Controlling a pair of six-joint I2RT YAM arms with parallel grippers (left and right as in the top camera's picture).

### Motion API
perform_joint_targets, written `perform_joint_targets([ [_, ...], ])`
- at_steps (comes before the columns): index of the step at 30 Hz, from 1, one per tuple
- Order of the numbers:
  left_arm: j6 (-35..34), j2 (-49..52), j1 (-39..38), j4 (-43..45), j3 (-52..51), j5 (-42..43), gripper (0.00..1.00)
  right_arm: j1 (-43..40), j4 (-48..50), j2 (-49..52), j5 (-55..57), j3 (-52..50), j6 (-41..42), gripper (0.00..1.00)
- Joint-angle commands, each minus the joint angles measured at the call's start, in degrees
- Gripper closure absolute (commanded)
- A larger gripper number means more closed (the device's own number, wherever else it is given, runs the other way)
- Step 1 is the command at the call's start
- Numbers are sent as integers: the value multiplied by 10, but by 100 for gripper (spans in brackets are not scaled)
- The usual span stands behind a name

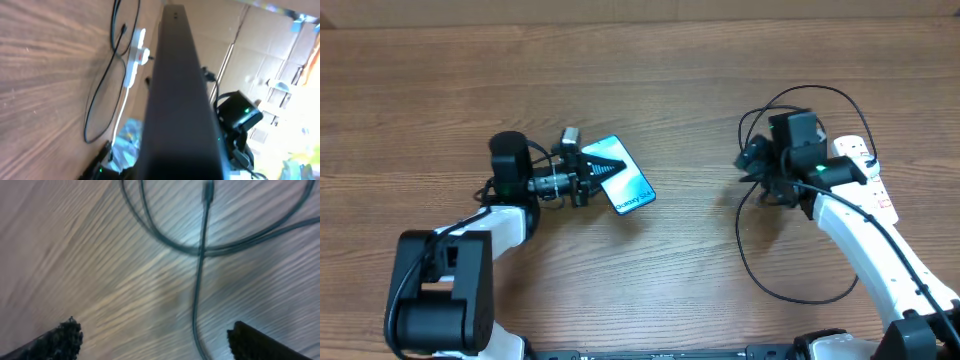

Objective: Plug charger to phone and switch on socket
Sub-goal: 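Grasp the black USB-C cable end near the power strip with right gripper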

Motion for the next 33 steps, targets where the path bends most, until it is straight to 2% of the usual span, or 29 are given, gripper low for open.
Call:
perform_joint_targets([
  [1, -33, 14, -20, 11, 5, 11, 96, -33, 46, 26, 44, 6, -83, 19],
  [3, -34, 14, -21, 20, 5, 9, 96, -40, 70, 53, 47, 6, -103, 20],
  [6, -34, 14, -21, 22, 5, 8, 96, -44, 96, 90, 74, 6, -104, 27],
  [12, -34, 14, -21, 21, 5, 8, 96, -44, 156, 169, 115, 6, -102, 32],
  [24, -34, 14, -21, 21, 5, 5, 96, -66, 216, 245, 123, 7, -96, 38],
  [26, -34, 14, -21, 21, 5, 4, 96, -68, 219, 254, 123, 7, -96, 41],
  [29, -30, 14, -21, 21, 5, 4, 96, -68, 220, 271, 99, 7, -96, 53],
  [33, -25, 14, -21, 21, 5, 3, 96, -66, 210, 290, 46, 7, -96, 63],
])
